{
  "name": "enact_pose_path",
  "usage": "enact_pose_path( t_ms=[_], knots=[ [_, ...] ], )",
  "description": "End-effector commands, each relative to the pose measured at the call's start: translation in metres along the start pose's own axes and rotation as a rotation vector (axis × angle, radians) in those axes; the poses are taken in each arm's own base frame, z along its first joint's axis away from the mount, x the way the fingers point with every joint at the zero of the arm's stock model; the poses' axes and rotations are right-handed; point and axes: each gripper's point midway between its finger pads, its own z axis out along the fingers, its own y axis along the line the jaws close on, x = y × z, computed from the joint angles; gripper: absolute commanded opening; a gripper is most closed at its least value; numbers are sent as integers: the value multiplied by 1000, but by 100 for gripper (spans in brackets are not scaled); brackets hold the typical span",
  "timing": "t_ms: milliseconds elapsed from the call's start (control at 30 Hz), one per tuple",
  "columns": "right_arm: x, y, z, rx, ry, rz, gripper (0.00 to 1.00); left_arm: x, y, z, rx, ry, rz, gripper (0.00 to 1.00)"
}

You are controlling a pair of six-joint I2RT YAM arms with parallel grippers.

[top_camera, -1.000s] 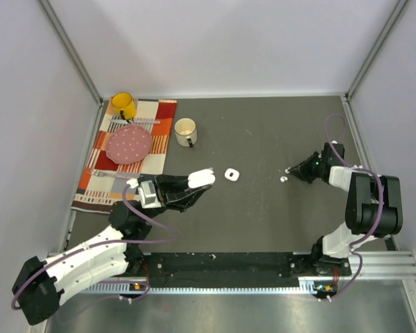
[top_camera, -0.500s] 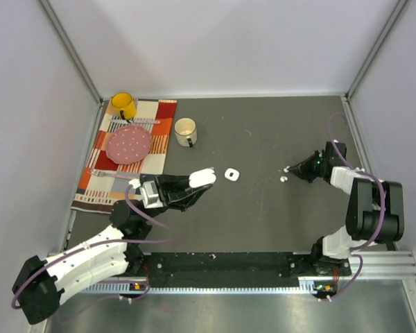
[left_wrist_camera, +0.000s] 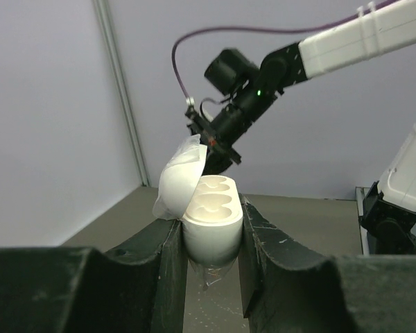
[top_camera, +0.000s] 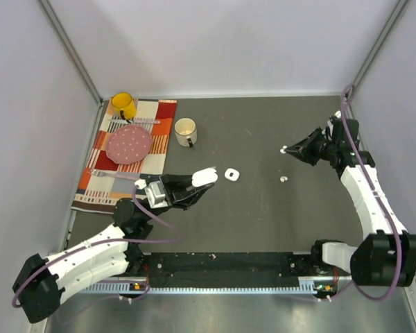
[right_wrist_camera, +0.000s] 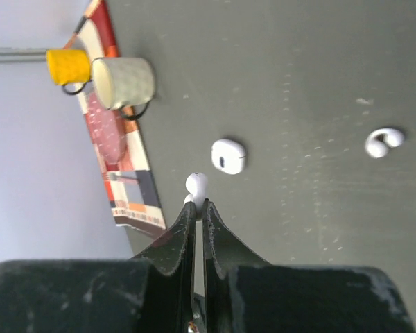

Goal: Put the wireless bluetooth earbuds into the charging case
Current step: Pick up the left earbud from the center of the board, then insert the left earbud into the left side groove of the charging case.

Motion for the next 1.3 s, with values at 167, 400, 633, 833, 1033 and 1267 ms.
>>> enact_pose_path(
  t_ms=[167,400,633,833,1033,1267],
  knots=[
    [10,94,-74,-106,-38,123,0,6,2,4,8,10,40,0],
    [21,114,-92,-99,36,195,0,11,5,6,-1,22,52,0],
    [23,101,-97,19,32,304,0,15,7,8,-5,28,51,0],
    [30,114,-103,39,16,230,0,22,10,12,-3,46,80,0],
    [39,119,-98,14,37,68,0,18,9,16,8,31,68,0],
    [50,170,-130,-442,-46,-368,0,13,10,11,-12,12,68,0]
  ],
)
